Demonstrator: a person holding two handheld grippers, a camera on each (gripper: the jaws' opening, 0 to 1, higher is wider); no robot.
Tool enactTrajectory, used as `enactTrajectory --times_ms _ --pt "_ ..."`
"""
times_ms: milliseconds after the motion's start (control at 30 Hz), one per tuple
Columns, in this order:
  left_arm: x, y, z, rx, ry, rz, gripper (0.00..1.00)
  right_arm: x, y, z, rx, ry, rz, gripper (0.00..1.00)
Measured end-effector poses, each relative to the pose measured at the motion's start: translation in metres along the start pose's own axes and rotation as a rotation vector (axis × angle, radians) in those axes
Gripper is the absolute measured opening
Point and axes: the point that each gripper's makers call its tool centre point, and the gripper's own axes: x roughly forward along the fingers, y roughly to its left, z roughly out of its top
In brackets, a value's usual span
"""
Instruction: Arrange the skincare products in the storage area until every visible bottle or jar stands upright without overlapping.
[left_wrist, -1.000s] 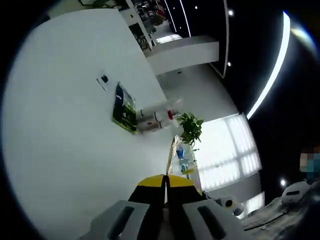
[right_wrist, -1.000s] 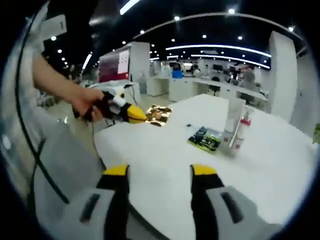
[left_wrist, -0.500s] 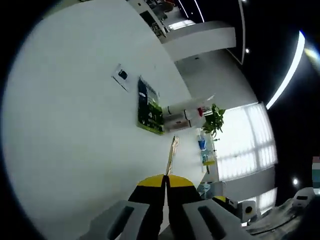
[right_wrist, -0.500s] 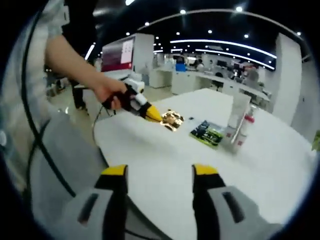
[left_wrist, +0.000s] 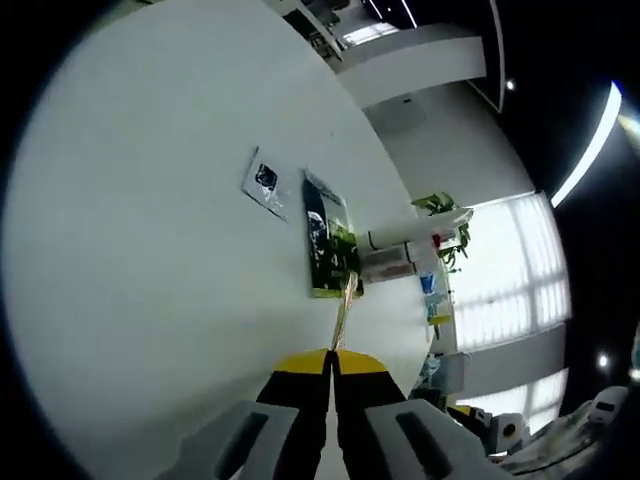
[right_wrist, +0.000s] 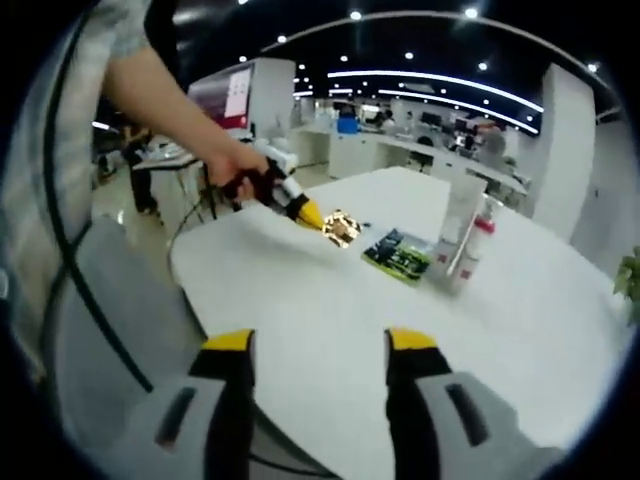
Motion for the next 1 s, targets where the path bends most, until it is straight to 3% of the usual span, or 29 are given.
enactTrajectory --times_ms 233,600,733,833,1000 --pt "0.007 0.011 0.014 -0.022 0.023 0.021 0.01 0.001 -0.009 -0.007 0.052 0.029 -0.029 0.49" --pt "0.020 0.024 0.031 -0.068 0.054 0.074 0.01 0.001 -0.007 -0.008 0.033 0.039 -0.025 0.45" --pt "0.022 0.032 0.034 -0.079 0.066 0.123 0.01 0.001 -0.007 -0.009 0.029 0.044 -0.027 0.44" --pt "0.020 0.041 0.035 -0.050 0.099 0.195 0.02 0.001 -0.007 -0.010 0.027 0.050 -0.025 0.44" --pt "0.023 0.040 0.037 -0.007 0.140 0.233 0.02 0.002 -0.005 -0.011 0.016 0.053 -0.019 0.43"
